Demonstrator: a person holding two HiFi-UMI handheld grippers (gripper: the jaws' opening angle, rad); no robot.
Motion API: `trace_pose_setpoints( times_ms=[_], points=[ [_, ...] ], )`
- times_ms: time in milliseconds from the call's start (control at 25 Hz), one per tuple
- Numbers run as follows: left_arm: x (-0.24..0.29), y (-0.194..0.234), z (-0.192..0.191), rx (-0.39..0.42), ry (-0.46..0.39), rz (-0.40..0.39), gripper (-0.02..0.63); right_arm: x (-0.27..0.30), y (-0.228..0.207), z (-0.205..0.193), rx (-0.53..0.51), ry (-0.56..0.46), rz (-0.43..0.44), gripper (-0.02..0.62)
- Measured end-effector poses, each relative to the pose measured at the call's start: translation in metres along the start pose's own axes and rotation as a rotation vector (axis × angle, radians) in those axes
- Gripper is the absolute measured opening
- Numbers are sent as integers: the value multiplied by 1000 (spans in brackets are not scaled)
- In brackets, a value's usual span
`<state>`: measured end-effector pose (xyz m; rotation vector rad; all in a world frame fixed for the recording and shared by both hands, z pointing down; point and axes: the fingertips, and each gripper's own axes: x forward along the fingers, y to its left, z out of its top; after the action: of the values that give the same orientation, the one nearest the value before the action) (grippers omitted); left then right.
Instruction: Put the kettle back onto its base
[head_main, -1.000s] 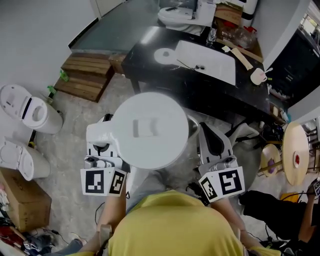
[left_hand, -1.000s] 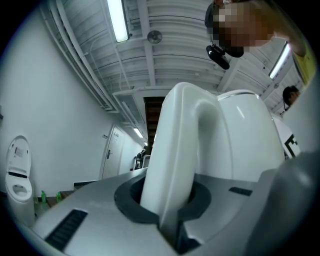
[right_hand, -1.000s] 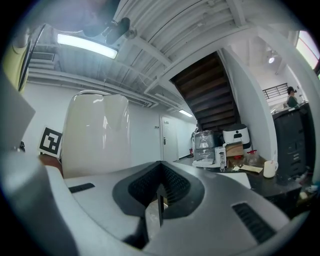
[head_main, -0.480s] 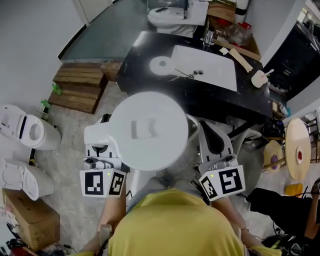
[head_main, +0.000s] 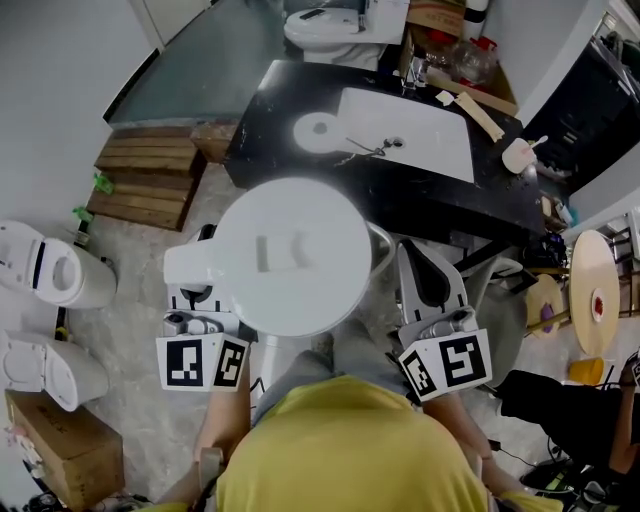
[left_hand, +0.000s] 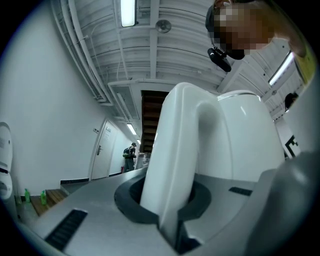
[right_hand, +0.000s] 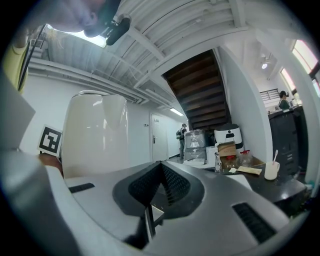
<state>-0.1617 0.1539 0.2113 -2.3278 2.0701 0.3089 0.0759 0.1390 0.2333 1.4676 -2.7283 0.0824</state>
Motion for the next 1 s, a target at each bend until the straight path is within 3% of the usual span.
trace_pose_setpoints(
  times_ms=[440,1000],
  points=[
    [43,10,-14,-2,5,10,35,45,-22,-5,6,5,20,15],
    [143,27,-28,-4,-7,31,35,141,-75,-3,-4,26,60,15]
  ],
)
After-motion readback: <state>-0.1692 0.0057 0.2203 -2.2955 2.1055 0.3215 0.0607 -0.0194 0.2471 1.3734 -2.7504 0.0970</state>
